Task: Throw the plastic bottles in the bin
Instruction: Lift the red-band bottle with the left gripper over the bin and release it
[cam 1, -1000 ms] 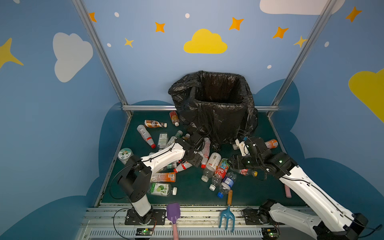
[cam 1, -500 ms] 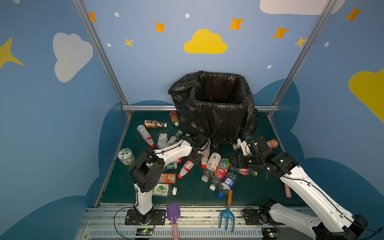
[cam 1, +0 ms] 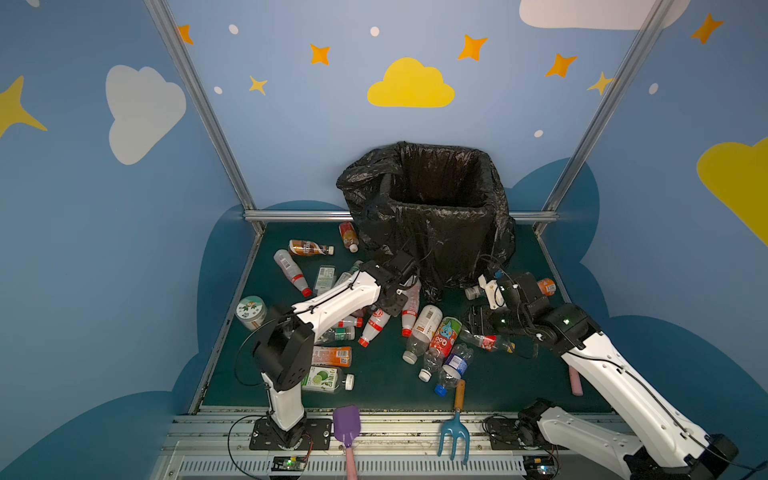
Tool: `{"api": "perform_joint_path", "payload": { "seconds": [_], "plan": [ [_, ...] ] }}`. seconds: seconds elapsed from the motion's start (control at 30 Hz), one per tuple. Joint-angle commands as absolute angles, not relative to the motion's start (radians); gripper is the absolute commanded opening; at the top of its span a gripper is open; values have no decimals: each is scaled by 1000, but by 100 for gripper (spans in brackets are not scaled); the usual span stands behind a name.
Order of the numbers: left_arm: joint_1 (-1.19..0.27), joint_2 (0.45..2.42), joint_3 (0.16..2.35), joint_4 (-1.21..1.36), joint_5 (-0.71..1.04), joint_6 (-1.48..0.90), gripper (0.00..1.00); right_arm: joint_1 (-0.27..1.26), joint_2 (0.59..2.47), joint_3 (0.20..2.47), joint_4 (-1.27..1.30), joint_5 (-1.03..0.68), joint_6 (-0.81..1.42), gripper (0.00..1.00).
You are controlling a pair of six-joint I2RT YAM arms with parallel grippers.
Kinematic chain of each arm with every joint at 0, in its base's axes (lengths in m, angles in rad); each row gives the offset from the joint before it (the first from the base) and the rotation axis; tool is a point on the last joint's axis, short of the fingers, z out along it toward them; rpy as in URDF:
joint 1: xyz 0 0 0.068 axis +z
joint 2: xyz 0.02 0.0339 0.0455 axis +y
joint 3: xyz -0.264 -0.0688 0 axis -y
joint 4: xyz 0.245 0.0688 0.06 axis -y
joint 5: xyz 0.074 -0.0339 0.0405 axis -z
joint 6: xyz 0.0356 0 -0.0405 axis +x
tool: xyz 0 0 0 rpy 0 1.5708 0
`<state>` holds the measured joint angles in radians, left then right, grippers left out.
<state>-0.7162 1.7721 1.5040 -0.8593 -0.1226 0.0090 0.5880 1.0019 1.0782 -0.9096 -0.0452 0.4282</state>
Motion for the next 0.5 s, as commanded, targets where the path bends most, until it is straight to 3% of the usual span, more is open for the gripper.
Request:
{"api": "perform_joint_path", "payload": {
  "seconds": [0.0,0.3,0.47],
  "plan": [
    [-715,1635,1563,-914,-160,-55,13,580,1011,1095,-902,-51,416,73],
    [-715,1364,1684,-825,-230,-101,14,575,1050,1119,-875,-70,395,73],
    [-713,1265,1715,-493,-204,-16,14,575,1076,1143,-864,-77,376,73]
  ]
}}
